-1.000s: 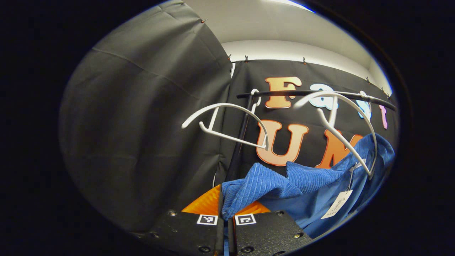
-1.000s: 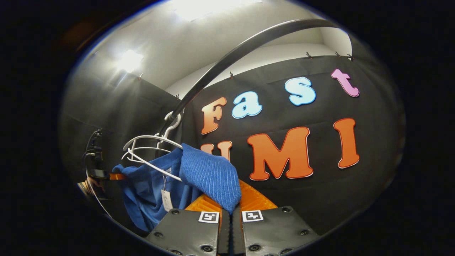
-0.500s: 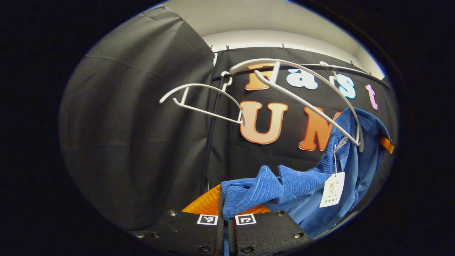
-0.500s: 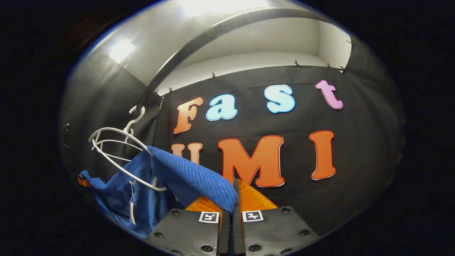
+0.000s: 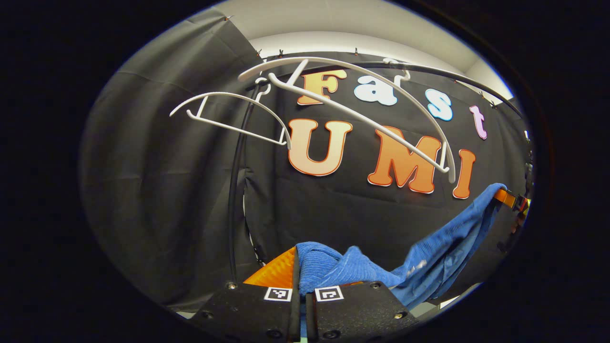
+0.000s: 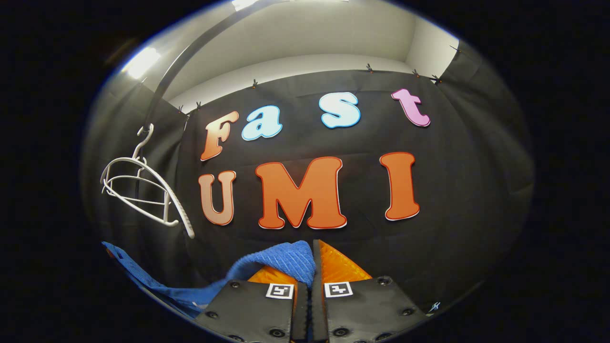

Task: Grasp the clothes on the hanger with both hands and then place them into the laundry hamper below.

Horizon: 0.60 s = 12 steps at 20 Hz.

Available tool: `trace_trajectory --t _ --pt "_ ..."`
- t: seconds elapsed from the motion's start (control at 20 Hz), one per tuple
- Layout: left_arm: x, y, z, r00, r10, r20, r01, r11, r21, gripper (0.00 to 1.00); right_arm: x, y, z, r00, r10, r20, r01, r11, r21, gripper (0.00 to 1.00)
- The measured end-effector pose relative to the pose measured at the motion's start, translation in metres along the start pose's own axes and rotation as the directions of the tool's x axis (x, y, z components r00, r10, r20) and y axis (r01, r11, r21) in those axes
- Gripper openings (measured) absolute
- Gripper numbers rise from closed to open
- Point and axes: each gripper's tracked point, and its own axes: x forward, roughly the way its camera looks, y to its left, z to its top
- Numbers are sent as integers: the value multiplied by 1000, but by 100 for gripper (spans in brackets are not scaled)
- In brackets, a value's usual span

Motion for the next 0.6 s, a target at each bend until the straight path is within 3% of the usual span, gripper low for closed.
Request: trace_trajectory --t 0.1,0.35,0.6 --pt "-6 1 -6 1000 -7 -11 7 1000 -1 7 -6 -8 -11 1000 -4 -28 4 1000 5 10" --pt "-15 -5 -15 999 -19 -29 19 1000 3 5 -23 15 -28 993 83 -80 -81 996 31 10" --pt "-9 -23 -47 993 -60 -103 59 998 -12 5 -40 80 -65 954 250 -166 -251 968 15 10"
